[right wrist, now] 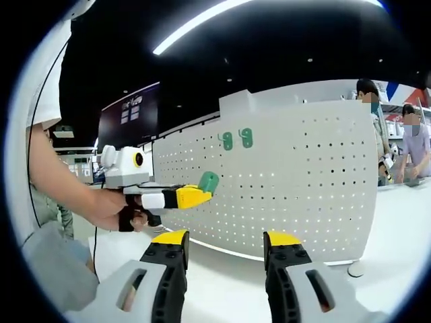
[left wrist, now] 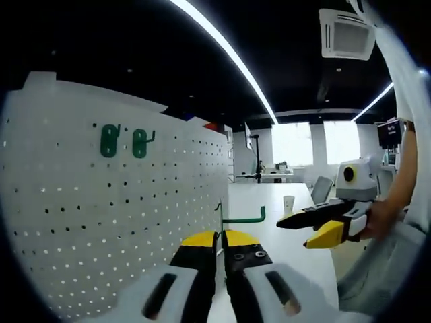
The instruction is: Insert the hook assembly into the mounting plate slot until the hook locks in place.
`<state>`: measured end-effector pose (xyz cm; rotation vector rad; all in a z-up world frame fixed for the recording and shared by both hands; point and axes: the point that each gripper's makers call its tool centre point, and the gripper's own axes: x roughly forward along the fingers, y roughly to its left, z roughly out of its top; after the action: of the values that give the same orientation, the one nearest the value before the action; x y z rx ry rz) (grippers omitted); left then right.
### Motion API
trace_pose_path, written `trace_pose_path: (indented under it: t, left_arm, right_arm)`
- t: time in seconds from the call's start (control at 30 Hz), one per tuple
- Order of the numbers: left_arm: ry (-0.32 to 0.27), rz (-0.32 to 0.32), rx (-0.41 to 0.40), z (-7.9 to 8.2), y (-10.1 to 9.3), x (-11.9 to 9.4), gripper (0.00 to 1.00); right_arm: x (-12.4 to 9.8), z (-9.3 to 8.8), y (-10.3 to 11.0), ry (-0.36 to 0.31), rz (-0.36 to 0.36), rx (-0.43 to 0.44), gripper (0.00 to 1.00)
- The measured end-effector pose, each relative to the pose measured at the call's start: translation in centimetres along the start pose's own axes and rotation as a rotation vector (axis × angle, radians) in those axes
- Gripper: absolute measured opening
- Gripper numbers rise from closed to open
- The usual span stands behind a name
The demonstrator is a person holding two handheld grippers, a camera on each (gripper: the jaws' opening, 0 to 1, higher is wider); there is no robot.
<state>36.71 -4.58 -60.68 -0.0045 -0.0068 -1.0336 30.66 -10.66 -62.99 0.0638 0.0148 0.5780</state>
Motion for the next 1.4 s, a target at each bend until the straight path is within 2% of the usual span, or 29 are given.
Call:
trace_pose_path:
  t: [0.4,0.53,0.57,0.63,0.67,0.7,0.73,0.97,1.23,1.4]
  left_arm:
    - [0.003,0.005,0.007,0.1,0.0,-0.1,0.03]
    - [0.005,0.008,0.004,0.1,0.0,-0.1,0.03]
    - [0.005,0.010,0.005,0.1,0.0,-0.1,0.03]
    - [0.004,0.011,0.002,0.1,0.0,-0.2,0.03]
    - [0.003,0.012,0.003,0.2,0.0,-0.2,0.03]
    - [0.003,0.012,0.003,0.2,-0.1,-0.2,0.03]
    - [0.003,0.012,0.003,0.2,-0.1,-0.2,0.03]
    - [0.006,0.014,0.006,0.2,-0.1,-0.1,0.03]
    - [0.005,0.016,0.003,0.2,-0.7,0.1,0.03]
    - [0.001,0.018,-0.003,0.2,-1.0,0.3,0.03]
  right_arm:
    - [-0.1,1.6,-0.4,-0.055,-0.004,0.035,0.41]
    - [0.2,2.1,-0.6,-0.094,-0.001,0.158,0.41]
    - [0.2,2.2,-0.6,-0.104,0.007,0.217,0.41]
    - [0.3,2.3,-0.7,-0.117,0.008,0.273,0.40]
    - [0.3,2.3,-0.5,-0.123,0.023,0.339,0.38]
    - [0.4,2.4,-0.5,-0.127,0.027,0.353,0.38]
    - [0.4,2.4,-0.5,-0.131,0.024,0.328,0.38]
    - [0.9,2.9,0.1,-0.136,0.034,0.318,0.36]
    - [1.6,3.4,0.5,-0.147,0.045,0.295,0.25]
    - [2.4,4.0,1.0,-0.155,0.058,0.291,0.22]
